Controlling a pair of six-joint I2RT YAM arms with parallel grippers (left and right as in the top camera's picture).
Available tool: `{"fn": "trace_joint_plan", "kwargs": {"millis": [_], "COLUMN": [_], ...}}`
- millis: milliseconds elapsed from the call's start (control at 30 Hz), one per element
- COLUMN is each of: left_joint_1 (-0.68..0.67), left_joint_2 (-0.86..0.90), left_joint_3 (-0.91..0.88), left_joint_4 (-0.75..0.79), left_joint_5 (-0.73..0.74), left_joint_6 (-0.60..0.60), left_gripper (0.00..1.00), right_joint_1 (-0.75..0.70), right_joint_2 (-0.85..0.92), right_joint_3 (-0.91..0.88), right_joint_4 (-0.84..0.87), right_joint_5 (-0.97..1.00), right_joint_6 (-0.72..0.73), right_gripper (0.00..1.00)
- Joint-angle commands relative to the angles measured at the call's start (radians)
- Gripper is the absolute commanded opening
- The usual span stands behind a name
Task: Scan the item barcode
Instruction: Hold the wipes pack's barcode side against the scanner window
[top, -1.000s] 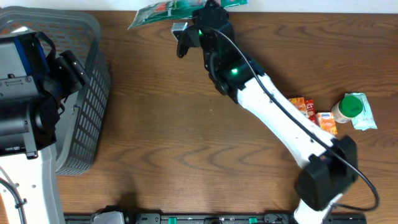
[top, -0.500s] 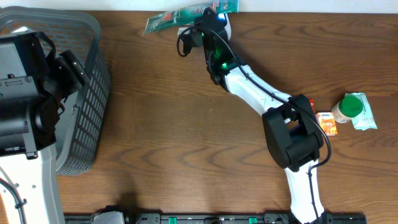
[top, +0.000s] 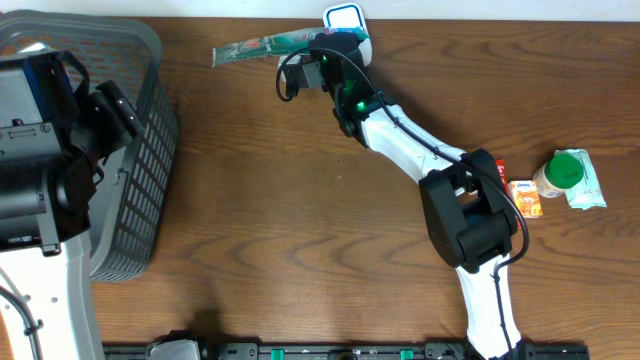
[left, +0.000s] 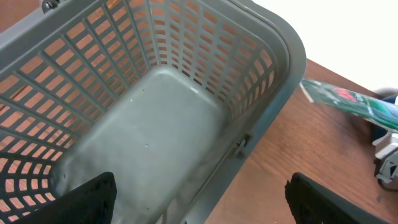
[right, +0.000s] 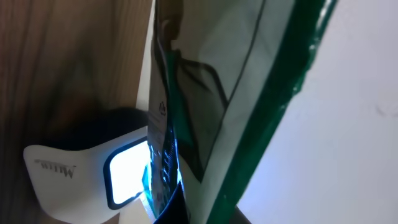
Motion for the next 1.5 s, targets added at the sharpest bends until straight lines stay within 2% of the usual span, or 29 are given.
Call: {"fn": "trace_joint_plan", "kwargs": {"millis": [0,200,433,600,900,1033,1200,1467], "left_joint_1": [0.004,0.004,0.004,0.004,0.004,0.004,0.004,0.004], "left_joint_2": [-0.001,-0.001,-0.001,-0.001,-0.001,-0.001,-0.001,-0.001], "left_joint_3": [0.007,0.007,0.007,0.007,0.007,0.007,0.007,0.007], "left_joint_4": [0.000,0.000,0.000,0.000,0.000,0.000,0.000,0.000], "left_joint_5": [-0.009,-0.009,-0.009,-0.009,-0.009,-0.009,-0.009,-0.009], "left_joint_6": [-0.002,-0.002,-0.002,-0.002,-0.002,-0.002,-0.002,-0.002], "left_gripper": [0.88,0.88,0.88,0.88,0.88,0.88,0.88,0.88], "right_joint_1": [-0.021,-0.029,-0.043,-0.044,-0.053,-0.042,-0.023,-0.016], "right_joint_2": [0.009,0.011,0.017,0.026,0.191,0.205,0.205,0.205], "right_joint_3": [0.018,0.018,0.018,0.021,0.169,0.175,0.175,0.175], "right_joint_4": [0.001,-0.031,0.082,0.124,0.124,0.085,-0.028,-0.087], "right_joint_5": [-0.015,-0.024,-0.014,-0.015,0.069,0.066,0.060,0.053], "right_joint_6": [0.076,0.110,0.039,0.039,0.039,0.040,0.110,0.259], "right_gripper": [0.01,0.01,0.01,0.01,0.01,0.01,0.01,0.01]}}
